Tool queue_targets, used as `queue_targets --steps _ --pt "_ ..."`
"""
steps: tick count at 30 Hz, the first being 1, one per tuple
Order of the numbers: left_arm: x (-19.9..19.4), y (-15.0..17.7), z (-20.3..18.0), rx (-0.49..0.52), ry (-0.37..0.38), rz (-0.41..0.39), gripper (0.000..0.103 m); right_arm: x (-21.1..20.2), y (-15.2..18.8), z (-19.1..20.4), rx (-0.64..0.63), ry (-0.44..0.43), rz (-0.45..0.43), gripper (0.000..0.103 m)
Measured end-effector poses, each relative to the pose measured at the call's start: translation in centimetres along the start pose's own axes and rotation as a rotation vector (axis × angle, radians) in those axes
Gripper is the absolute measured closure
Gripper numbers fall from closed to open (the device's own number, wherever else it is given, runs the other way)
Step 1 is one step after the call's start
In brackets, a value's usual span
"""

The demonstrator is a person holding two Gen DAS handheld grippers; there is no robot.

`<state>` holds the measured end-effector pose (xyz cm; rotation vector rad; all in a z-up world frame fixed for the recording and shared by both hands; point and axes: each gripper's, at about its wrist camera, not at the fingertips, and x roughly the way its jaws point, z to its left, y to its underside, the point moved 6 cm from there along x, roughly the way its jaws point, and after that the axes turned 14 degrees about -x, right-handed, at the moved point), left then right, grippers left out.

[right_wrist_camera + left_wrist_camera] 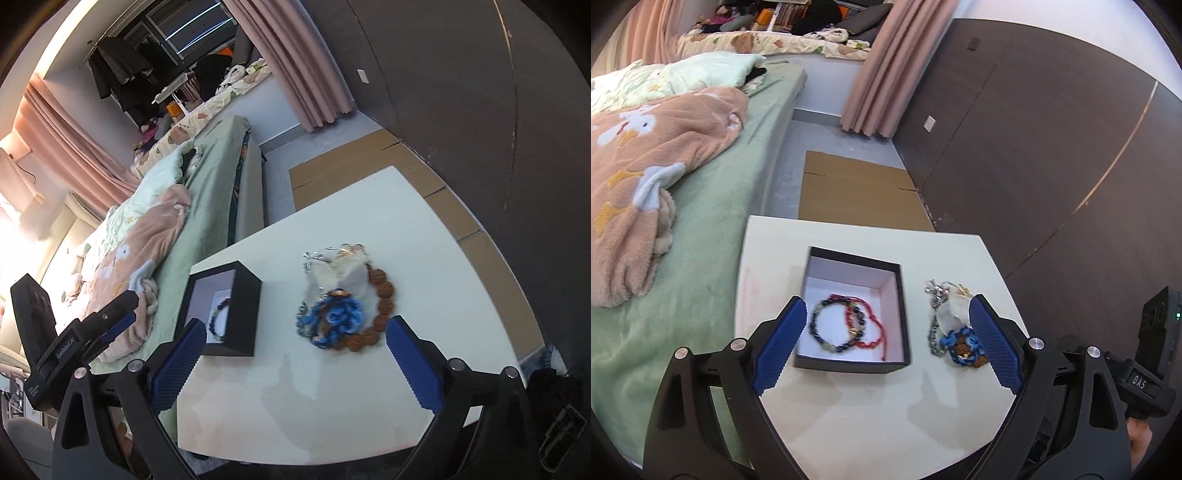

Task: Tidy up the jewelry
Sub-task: 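Lower the dark beaded bracelet into the black box and open the right tool, then grasp the blue knotted tassel with white pouch using the left tool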

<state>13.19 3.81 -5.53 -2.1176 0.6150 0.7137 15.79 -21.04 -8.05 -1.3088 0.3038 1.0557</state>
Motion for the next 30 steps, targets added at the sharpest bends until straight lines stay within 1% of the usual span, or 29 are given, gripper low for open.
queue_targets --steps 2,5,12,16,18,20,22,24,28,30 --pt "0.3 0.5 -0.9 0.021 0.005 0.008 0.008 -0.2 0.1 -0.9 0.011 0.01 0.003 0.008" --pt "0.9 1.3 -2.2 0.056 0.003 0.013 0.007 -0.7 0.5 -2.7 0.041 0.021 0.006 0.008" --pt "3.1 3.2 -4.5 0.095 0.025 0.063 0.007 -1.9 0.8 -6.2 0.081 0.043 -0.006 0.008" --pt "4.1 4.2 -5.8 0.116 0.038 0.09 0.007 -1.8 0.8 -7.9 0.107 0.054 0.004 0.008" --pt "4.6 4.7 -6.4 0.129 0.045 0.103 0.011 -1.7 0.9 -8.8 0.126 0.057 0.011 0.008" --pt "5.4 5.2 -7.0 0.14 0.051 0.128 0.023 -1.8 1.0 -9.6 0.138 0.06 0.014 0.011" --pt "6.4 5.8 -7.5 0.154 0.057 0.158 0.027 -1.7 1.1 -10.3 0.147 0.054 0.018 0.014" --pt "7.2 6.3 -7.9 0.166 0.055 0.174 0.028 -1.4 1.1 -10.8 0.144 0.054 0.033 0.019" --pt "9.1 7.0 -8.4 0.182 0.049 0.206 0.033 -0.8 1.2 -11.6 0.147 0.056 0.05 0.022" --pt "9.9 7.2 -8.6 0.193 0.038 0.217 0.033 -0.7 1.0 -11.9 0.148 0.058 0.052 0.022"
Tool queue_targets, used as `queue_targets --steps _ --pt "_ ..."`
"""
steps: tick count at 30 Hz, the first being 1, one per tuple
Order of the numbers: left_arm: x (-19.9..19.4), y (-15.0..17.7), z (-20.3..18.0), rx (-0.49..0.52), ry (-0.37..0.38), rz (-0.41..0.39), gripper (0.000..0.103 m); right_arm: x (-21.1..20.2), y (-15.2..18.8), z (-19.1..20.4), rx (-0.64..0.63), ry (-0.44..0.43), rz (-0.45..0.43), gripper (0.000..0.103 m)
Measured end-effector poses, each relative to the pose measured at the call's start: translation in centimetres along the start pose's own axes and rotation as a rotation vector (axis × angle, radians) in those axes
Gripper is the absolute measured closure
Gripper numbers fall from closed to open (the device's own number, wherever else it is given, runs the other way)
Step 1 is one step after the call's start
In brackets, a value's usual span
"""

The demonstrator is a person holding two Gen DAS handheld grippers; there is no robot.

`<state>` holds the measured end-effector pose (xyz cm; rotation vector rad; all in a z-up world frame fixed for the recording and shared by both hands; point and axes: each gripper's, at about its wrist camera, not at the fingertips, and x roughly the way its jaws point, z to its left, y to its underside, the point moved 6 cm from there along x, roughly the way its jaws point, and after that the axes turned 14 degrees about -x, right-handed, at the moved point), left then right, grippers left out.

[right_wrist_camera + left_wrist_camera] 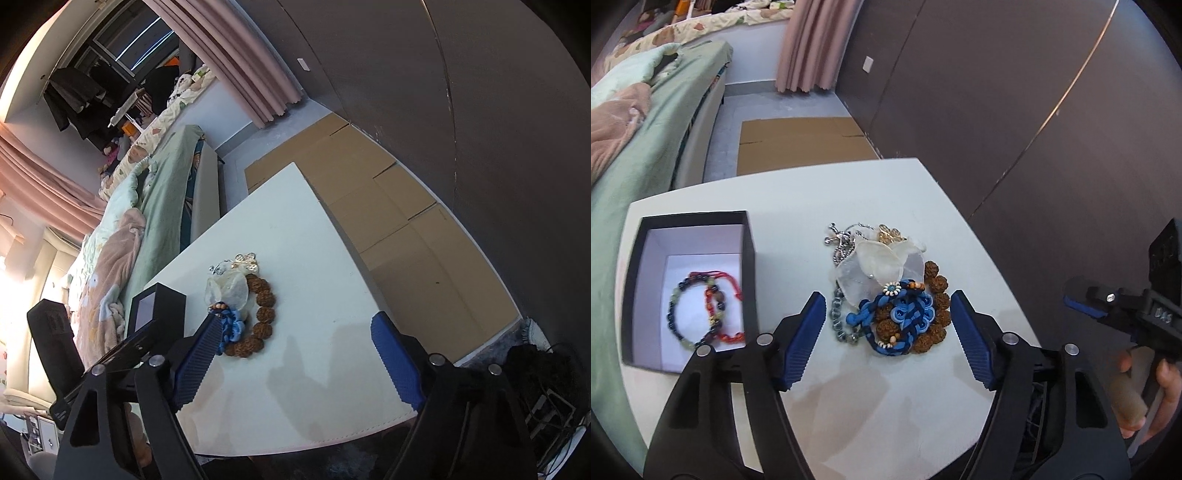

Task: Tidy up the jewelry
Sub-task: 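Grasp the blue knotted tassel with white pouch using the left tool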

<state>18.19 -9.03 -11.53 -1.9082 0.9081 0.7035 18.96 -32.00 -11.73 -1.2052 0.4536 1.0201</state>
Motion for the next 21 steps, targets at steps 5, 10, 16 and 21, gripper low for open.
queue_targets --steps 5,10,16,21 --pt "2.3 0.2 -0.3 0.027 -0.03 0.033 0.04 0.3 -0.3 0.0 -0.006 -0.006 0.004 0.022" --pt "3.5 0.7 -1.1 0.112 -0.068 0.032 0.04 0.4 -0.9 0.2 -0.018 -0.016 0.004 0.022" --pt "4.9 1.1 -1.6 0.148 -0.068 0.056 0.062 0.5 -1.1 0.2 -0.015 -0.017 0.006 0.022" --pt "4.6 1.6 -2.2 0.192 -0.083 0.04 0.086 0.5 -1.0 0.3 -0.018 -0.014 0.008 0.022"
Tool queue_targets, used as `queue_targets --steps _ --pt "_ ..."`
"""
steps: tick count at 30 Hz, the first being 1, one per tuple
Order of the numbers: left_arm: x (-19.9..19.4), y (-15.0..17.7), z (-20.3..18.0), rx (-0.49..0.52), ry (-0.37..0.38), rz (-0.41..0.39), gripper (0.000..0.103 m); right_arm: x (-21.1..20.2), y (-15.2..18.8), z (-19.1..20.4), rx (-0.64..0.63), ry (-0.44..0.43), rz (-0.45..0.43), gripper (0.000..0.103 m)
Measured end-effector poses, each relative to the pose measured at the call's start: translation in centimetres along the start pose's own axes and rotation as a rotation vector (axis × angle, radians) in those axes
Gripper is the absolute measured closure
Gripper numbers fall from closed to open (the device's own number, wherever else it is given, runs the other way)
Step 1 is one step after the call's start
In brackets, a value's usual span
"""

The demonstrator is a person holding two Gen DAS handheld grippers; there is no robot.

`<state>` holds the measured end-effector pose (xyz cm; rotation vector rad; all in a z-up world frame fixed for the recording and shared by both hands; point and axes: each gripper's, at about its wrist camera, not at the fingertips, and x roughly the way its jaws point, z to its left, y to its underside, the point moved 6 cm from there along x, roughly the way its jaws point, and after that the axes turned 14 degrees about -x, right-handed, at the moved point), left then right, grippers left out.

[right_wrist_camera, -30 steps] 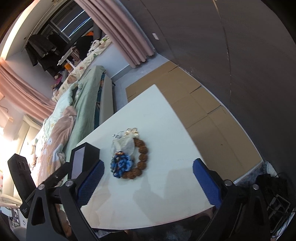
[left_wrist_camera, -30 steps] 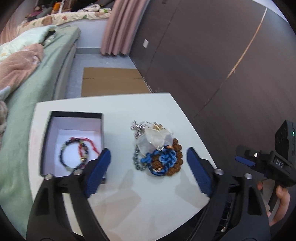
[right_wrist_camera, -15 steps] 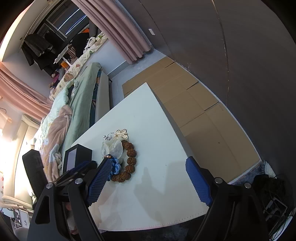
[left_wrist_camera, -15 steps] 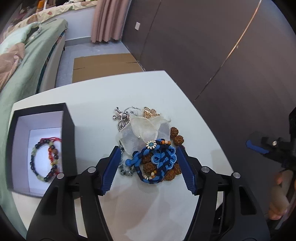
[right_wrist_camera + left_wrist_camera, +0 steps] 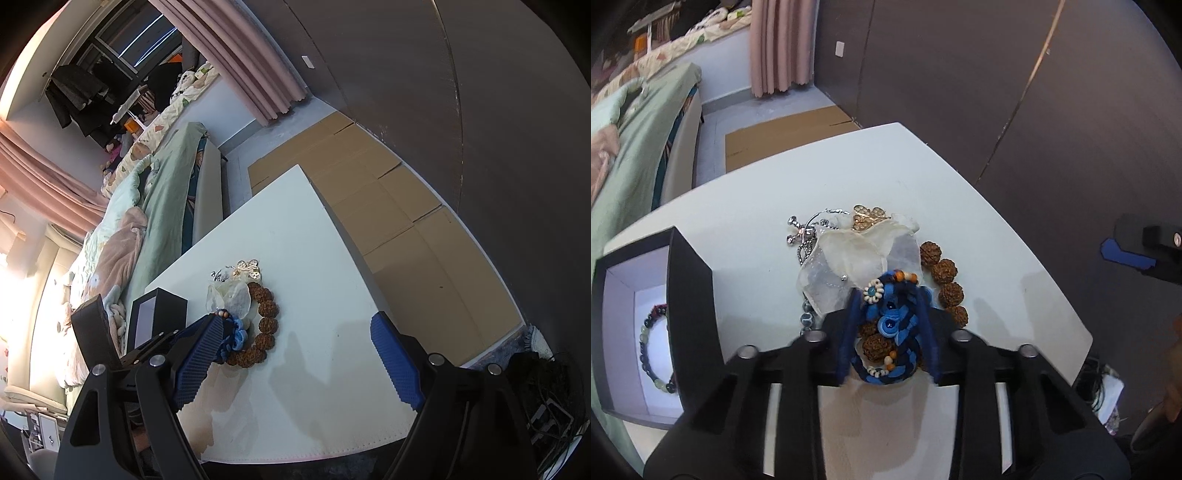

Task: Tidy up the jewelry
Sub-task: 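Grasp the blue knotted tassel with white pouch using the left tool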

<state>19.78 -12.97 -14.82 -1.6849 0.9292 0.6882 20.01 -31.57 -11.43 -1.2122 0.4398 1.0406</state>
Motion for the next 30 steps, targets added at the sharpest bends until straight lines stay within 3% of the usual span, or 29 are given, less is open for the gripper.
queue_targets --steps 1,12,22,30 --pt "-0.2 0.1 -0.1 0.008 -0.009 -0.001 0.092 0.0 0.0 0.1 -0.001 0.001 0.001 0.022" --pt "-4.0 -0.2 0.6 -0.04 0.068 -0.038 0.095 0.9 0.7 1.6 -0.021 -0.007 0.022 0.023" --pt "-7.3 -2.3 3.4 -0.12 0.084 -0.117 0.095 3.4 0.4 3.9 -0.006 -0.08 0.046 0.048" --pt "-8.3 -3.9 6.5 -0.187 0.076 -0.144 0.095 6.7 -0.8 6.9 -0.05 -0.096 0.079 0.056"
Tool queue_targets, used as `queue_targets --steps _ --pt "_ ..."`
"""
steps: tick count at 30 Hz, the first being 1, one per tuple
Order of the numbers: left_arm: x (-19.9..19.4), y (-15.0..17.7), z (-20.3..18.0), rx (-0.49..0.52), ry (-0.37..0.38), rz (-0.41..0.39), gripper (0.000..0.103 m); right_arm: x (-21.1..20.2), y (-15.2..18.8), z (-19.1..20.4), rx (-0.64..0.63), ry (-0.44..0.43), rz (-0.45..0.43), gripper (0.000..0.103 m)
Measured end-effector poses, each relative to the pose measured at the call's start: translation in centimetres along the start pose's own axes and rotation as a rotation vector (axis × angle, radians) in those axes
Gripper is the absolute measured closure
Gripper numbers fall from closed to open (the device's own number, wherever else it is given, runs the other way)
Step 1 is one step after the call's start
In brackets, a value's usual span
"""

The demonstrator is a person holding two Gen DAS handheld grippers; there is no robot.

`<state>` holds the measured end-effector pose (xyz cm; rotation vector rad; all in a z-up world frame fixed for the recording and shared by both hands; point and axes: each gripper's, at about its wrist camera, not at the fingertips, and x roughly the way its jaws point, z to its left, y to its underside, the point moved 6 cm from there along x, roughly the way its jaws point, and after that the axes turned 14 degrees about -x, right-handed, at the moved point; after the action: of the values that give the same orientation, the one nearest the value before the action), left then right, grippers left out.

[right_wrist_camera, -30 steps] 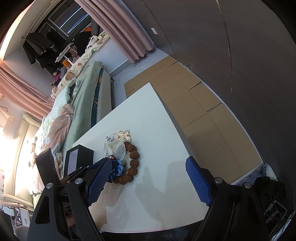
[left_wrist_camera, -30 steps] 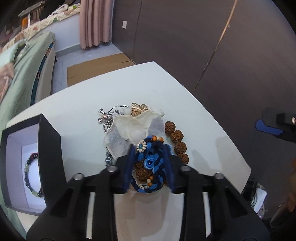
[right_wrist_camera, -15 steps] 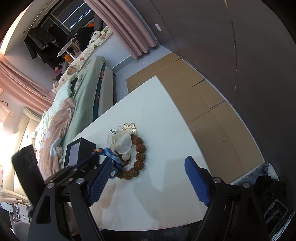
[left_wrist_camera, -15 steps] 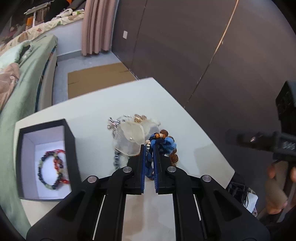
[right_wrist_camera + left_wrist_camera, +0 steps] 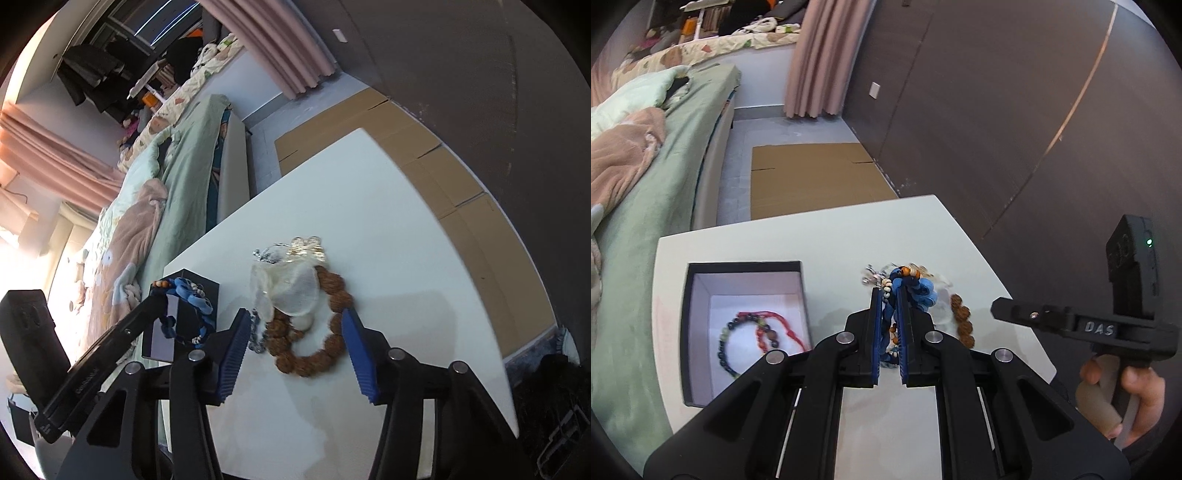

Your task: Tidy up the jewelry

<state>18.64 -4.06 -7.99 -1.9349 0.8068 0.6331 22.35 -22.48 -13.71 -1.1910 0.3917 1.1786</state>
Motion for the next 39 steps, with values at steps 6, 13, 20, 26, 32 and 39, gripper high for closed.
queue_targets --steps 6,13,20,26,32,39 --pt "-0.5 -1.4 2.2 -0.047 -0.005 -0.013 0.095 3.1 -1.2 1.2 -0.012 0.014 0.029 0.063" --pt "-1.4 -3.0 3.8 -0.077 0.007 -0.034 0.095 5.9 -2.0 2.3 -0.042 0.05 0.052 0.068" --pt "-2.7 -3.9 5.2 -0.102 0.019 -0.058 0.095 7.1 -2.2 3.8 -0.063 0.044 0.032 0.103" --pt "-4.4 -4.5 6.9 -0.128 0.017 -0.087 0.095 4.4 -3.5 5.3 -0.054 -0.002 -0.088 0.103" --pt "-6.0 -4.9 8.6 -0.156 0.014 -0.114 0.095 2.8 -4.4 8.3 -0.077 -0.081 -0.163 0.103" --pt "-7.8 -5.3 10.6 -0.188 0.006 -0.146 0.095 -0.1 -4.6 13.0 -0.14 -0.192 -0.269 0.103"
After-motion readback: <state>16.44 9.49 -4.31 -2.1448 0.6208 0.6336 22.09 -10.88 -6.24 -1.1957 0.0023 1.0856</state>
